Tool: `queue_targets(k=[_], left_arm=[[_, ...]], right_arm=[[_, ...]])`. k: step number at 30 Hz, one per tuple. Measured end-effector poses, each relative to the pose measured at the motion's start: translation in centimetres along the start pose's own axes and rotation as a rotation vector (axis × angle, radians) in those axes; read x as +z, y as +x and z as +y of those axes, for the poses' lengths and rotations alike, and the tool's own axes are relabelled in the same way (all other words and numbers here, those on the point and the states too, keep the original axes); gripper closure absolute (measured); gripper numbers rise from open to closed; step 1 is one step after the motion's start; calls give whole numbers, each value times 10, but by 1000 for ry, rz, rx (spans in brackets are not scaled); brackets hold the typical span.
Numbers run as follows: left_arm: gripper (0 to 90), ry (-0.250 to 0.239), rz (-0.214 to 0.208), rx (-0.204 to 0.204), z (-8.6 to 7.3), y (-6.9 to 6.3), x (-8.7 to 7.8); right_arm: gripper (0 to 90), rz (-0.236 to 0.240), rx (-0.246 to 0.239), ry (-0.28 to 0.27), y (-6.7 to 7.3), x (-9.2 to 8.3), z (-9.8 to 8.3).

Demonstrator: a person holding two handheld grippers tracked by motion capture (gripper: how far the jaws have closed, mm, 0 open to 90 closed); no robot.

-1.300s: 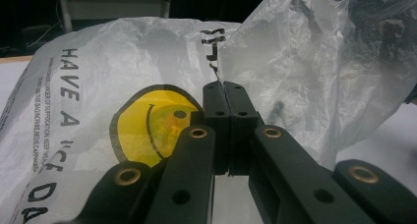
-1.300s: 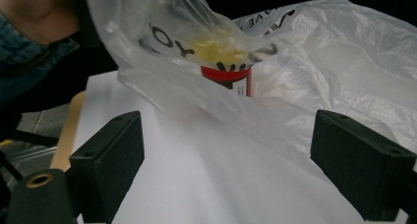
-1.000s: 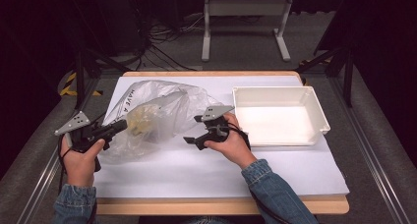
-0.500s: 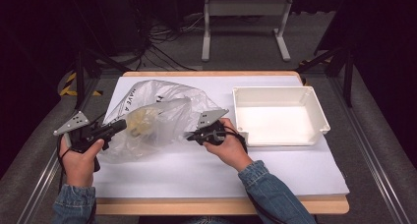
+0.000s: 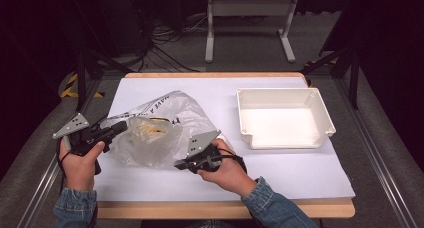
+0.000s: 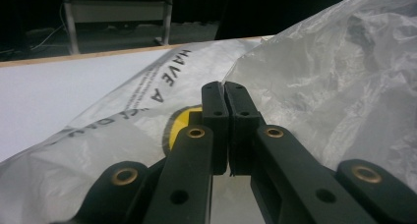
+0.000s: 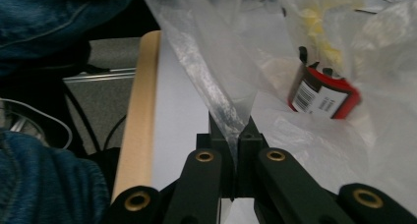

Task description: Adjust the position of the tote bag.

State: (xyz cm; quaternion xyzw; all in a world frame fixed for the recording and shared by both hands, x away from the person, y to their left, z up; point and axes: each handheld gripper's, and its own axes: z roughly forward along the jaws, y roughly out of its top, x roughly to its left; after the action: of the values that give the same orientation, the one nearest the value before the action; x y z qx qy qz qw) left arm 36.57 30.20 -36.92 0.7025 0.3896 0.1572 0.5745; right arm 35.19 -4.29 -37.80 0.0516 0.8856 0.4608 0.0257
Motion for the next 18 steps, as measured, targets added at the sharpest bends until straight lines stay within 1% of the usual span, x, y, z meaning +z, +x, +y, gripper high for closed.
queue_targets(k=[5,6,8,10,11,13,14,15,16,17,18], left_arm=[[884,-4,4,-7,0,0,-1],[885,-4,3,-7,0,0,-1],[887,-6,2,-3,0,1,-2],[887,-10,6,-3,0,1,-2],[887,-9,4,-3,0,1,-3],[887,-11,4,-4,0,2,-3],[887,-11,5,-2,0,2,-3],[887,-10,6,-3,0,2,-3],[887,-11,7,-6,0,2,-3],[887,-11,8,-6,0,2,-3],[887,-11,7,-5,-1,2,-3]], right_arm=[[896,42,-13,21,17,7,8],[883,48,-15,25,20,9,10],[811,41,-11,22,23,10,12],[688,19,-8,16,24,8,14],[632,8,-3,4,24,6,15],[503,26,17,-15,24,1,17],[455,30,25,-27,24,-2,18],[427,27,27,-32,25,-5,19],[390,33,29,-47,25,-10,21],[355,46,42,-61,26,-14,22],[341,46,45,-77,26,-19,24]])
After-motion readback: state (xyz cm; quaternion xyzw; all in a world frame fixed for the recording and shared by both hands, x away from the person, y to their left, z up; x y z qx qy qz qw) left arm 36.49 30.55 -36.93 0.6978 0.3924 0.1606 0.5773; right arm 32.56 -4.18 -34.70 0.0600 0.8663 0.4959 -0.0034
